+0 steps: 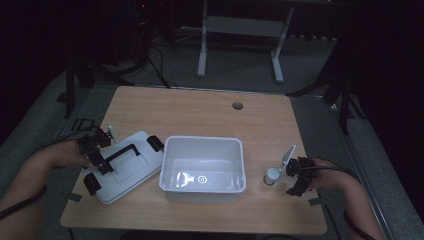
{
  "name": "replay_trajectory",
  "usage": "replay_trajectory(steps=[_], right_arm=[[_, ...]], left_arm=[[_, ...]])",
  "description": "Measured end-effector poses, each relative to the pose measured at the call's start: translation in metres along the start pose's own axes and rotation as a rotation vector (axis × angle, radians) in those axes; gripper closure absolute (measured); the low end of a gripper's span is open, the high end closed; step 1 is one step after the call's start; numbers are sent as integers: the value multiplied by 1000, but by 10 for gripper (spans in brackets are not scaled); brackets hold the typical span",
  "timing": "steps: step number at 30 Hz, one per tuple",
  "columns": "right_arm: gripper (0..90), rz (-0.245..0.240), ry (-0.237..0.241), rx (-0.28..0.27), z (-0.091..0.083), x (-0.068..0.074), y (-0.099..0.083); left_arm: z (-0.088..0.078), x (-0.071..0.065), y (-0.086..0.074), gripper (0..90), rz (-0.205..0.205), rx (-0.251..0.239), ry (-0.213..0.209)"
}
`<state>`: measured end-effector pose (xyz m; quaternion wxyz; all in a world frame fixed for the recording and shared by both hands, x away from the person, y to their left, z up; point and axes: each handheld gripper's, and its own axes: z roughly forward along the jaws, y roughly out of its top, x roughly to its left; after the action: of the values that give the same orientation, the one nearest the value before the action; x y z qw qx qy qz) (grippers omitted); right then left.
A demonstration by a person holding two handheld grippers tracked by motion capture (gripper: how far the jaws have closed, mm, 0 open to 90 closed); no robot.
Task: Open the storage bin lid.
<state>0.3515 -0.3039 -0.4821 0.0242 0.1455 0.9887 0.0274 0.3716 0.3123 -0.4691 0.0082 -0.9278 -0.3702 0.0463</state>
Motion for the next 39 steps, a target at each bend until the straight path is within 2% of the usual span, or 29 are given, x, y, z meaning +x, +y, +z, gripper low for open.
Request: replay_trajectory(steps=[13,16,21,25,31,36,39], right_arm=[[188,-32,-1,-10,-4,-4,30],[228,-32,-16,-6,-3,-5,35],[249,-42,-16,9,1,-6,43],[293,-64,-20,-3,1,-3,51],[342,-85,-7,19,5,-2,58],[373,-89,-2,8,7,-2,63],[450,-98,-17,33,7,-2,65]], left_arm=[[-1,-2,2,323,6,-7,-7],[-1,-2,2,323,7,-16,-20],[-1,-2,1,323,11,-7,-12],[0,-3,3,323,19,4,-8],[0,-5,5,323,26,2,-10],[1,-5,6,323,30,1,-9],[0,-6,6,323,32,6,-9]])
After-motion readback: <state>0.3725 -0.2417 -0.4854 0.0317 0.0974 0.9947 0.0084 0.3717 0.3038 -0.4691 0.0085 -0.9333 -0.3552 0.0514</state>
